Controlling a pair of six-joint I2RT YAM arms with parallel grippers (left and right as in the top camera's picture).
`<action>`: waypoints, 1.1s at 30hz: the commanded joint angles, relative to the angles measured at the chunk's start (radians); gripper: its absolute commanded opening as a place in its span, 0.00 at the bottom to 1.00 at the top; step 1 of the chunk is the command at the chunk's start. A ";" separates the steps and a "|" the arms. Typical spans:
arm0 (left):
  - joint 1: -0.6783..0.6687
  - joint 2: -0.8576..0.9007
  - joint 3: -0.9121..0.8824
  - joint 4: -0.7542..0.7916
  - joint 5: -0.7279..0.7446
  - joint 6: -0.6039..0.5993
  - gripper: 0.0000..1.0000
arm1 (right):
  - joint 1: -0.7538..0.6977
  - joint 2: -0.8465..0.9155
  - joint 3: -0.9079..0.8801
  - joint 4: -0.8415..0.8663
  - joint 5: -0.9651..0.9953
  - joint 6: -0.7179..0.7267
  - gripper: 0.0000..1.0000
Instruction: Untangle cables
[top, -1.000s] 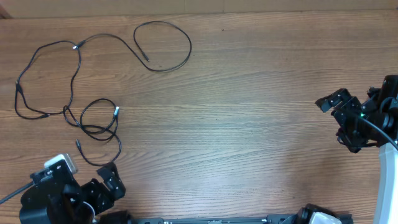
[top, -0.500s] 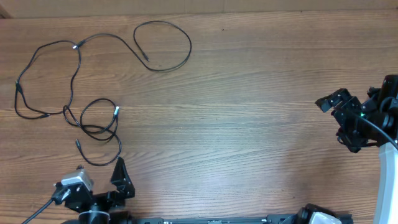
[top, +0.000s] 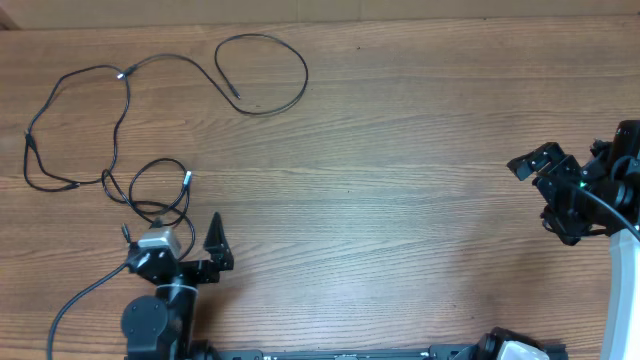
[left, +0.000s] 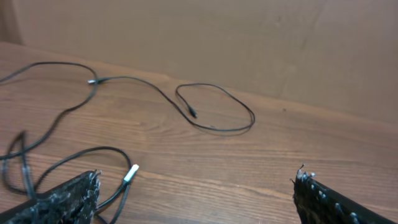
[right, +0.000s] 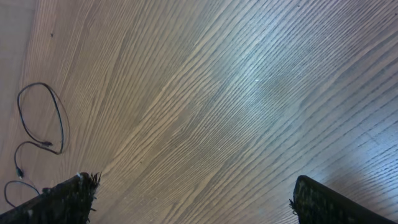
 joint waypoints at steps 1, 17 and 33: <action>-0.008 -0.011 -0.063 0.063 0.058 0.027 1.00 | -0.002 -0.005 -0.001 0.004 0.003 -0.008 1.00; -0.021 -0.011 -0.219 0.282 0.014 0.117 0.99 | -0.002 -0.005 -0.001 0.004 0.003 -0.008 1.00; -0.026 -0.011 -0.219 0.285 0.025 0.152 1.00 | -0.002 -0.005 -0.001 0.004 0.003 -0.008 1.00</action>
